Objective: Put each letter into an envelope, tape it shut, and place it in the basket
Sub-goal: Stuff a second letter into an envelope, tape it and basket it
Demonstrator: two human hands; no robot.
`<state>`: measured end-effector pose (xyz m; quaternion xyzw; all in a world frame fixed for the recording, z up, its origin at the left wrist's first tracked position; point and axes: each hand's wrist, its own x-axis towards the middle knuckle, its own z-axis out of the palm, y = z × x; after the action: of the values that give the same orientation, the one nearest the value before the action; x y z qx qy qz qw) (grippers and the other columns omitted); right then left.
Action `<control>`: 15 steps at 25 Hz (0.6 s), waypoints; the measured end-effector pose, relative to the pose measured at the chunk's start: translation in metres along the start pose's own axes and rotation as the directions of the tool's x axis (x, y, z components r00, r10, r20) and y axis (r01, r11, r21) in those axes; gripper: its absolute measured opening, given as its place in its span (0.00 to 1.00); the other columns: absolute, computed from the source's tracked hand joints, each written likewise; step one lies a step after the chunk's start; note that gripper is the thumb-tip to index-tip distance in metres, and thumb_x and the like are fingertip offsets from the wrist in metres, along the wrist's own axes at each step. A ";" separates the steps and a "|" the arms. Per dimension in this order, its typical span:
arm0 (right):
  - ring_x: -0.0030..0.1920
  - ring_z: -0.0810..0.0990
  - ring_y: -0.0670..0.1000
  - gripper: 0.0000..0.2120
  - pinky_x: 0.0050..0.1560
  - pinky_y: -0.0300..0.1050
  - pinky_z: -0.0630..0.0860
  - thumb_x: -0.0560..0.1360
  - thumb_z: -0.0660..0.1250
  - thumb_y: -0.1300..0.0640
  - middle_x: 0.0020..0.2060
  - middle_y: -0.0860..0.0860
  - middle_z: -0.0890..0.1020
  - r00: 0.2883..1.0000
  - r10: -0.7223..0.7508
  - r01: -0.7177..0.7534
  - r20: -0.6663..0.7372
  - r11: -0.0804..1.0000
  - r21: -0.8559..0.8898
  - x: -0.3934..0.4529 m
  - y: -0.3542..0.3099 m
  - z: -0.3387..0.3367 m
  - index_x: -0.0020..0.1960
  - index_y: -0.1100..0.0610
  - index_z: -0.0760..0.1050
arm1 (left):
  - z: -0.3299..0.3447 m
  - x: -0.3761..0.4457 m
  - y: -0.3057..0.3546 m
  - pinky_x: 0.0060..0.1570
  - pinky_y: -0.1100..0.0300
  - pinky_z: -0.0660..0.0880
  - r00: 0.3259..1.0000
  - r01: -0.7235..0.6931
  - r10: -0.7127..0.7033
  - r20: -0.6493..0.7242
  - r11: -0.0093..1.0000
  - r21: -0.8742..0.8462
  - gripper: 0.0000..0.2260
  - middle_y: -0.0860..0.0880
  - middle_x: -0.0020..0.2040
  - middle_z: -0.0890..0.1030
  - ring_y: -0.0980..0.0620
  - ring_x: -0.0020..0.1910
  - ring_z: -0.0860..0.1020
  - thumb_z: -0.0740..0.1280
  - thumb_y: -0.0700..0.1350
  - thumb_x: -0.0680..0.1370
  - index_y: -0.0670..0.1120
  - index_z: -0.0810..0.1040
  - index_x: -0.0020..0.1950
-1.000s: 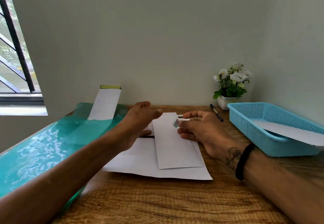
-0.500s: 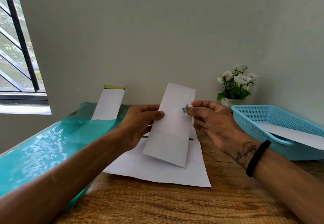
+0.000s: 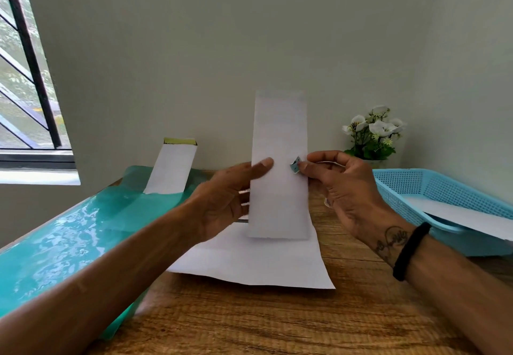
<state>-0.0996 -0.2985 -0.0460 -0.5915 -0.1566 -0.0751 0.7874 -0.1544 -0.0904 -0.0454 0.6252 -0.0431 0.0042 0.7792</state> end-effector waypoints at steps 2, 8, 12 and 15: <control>0.50 0.89 0.56 0.12 0.34 0.38 0.81 0.69 0.82 0.62 0.47 0.56 0.89 0.997 -0.023 0.023 -0.076 1.000 0.002 0.003 0.000 -0.003 0.50 0.57 0.84 | 0.006 -0.005 -0.004 0.54 0.47 0.84 0.981 0.106 -0.120 0.150 0.989 0.098 0.20 0.43 0.59 0.87 0.43 0.58 0.86 0.78 0.46 0.72 0.45 0.83 0.63; 0.49 0.90 0.55 0.13 0.41 0.42 0.85 0.68 0.81 0.64 0.47 0.57 0.89 0.998 -0.031 0.037 -0.063 0.995 0.091 0.004 0.001 0.000 0.51 0.58 0.84 | 0.008 0.000 -0.013 0.46 0.43 0.86 0.992 0.128 -0.127 -0.004 0.991 0.040 0.20 0.42 0.59 0.86 0.40 0.56 0.86 0.76 0.39 0.74 0.43 0.80 0.66; 0.45 0.90 0.53 0.14 0.38 0.41 0.84 0.70 0.81 0.62 0.46 0.56 0.90 0.999 -0.048 0.048 -0.009 0.999 -0.020 -0.001 0.003 0.003 0.54 0.59 0.83 | 0.003 0.006 -0.010 0.38 0.50 0.86 0.989 0.051 -0.066 -0.131 0.992 -0.115 0.17 0.40 0.58 0.85 0.40 0.49 0.88 0.76 0.39 0.74 0.42 0.80 0.61; 0.45 0.90 0.52 0.13 0.43 0.42 0.85 0.70 0.80 0.62 0.44 0.54 0.90 0.996 -0.092 0.090 -0.019 0.994 -0.067 -0.005 0.002 0.006 0.54 0.58 0.83 | 0.006 0.003 -0.009 0.40 0.53 0.86 0.993 0.066 -0.081 -0.081 0.983 -0.172 0.24 0.39 0.57 0.86 0.39 0.50 0.88 0.78 0.38 0.68 0.41 0.79 0.63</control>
<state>-0.1044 -0.2926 -0.0481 -0.6087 -0.1719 -0.1227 0.7648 -0.1514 -0.0984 -0.0526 0.5573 0.0143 -0.0007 0.8302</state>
